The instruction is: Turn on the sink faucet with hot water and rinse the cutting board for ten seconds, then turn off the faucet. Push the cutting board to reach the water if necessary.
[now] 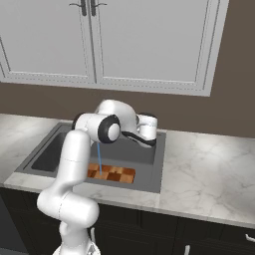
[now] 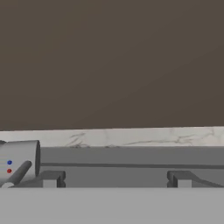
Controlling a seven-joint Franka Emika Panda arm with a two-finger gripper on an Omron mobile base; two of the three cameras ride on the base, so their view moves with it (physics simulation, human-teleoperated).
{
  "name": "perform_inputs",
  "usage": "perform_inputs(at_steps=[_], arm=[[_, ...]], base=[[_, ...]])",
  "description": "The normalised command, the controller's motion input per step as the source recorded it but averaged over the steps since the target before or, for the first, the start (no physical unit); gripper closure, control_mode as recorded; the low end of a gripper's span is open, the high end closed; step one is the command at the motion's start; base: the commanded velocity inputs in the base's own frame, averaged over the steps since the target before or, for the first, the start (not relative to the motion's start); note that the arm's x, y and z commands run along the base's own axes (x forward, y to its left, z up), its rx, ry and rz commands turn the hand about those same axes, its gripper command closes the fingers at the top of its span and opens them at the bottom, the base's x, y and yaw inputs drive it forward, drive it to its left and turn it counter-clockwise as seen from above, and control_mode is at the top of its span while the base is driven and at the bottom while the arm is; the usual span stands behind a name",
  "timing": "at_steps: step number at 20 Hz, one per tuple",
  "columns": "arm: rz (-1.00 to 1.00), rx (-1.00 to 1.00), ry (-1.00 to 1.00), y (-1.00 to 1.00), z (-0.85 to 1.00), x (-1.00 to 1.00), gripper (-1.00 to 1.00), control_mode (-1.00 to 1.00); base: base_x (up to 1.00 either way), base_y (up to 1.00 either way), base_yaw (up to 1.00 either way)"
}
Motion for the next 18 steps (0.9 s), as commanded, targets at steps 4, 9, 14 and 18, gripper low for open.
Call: perform_inputs(at_steps=[4,9,14,18], arm=[[0.0,0.0,0.0,0.18,0.0,0.0,-1.0,-1.0],[0.0,0.0,0.0,0.17,0.0,0.0,-1.0,-1.0],[0.0,0.0,0.0,0.17,0.0,0.0,-1.0,-1.0],[0.0,0.0,0.02,0.17,0.0,0.0,-1.0,-1.0]], base=[[0.0,0.0,0.0],[0.0,0.0,0.0],[0.0,0.0,0.0],[0.0,0.0,0.0]])
